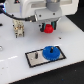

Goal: Insert the blue gear onto the right peg, followed by the red gear

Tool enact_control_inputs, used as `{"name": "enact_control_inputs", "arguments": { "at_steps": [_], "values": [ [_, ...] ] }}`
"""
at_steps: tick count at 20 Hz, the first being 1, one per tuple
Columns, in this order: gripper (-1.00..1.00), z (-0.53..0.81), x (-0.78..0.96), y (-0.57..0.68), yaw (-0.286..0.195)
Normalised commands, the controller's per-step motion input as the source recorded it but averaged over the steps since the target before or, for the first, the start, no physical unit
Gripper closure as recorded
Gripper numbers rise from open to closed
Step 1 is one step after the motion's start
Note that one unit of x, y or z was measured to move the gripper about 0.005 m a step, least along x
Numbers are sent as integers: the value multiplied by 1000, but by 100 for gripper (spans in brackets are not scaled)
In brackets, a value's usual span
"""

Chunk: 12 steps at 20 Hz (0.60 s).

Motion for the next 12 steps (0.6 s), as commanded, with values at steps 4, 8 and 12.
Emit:
{"name": "enact_control_inputs", "arguments": {
  "at_steps": [4, 8, 12],
  "values": [
    [100, 451, 597, -159, 0],
    [100, 426, 723, -108, 0],
    [100, 370, 749, -48, 0]
  ]
}}
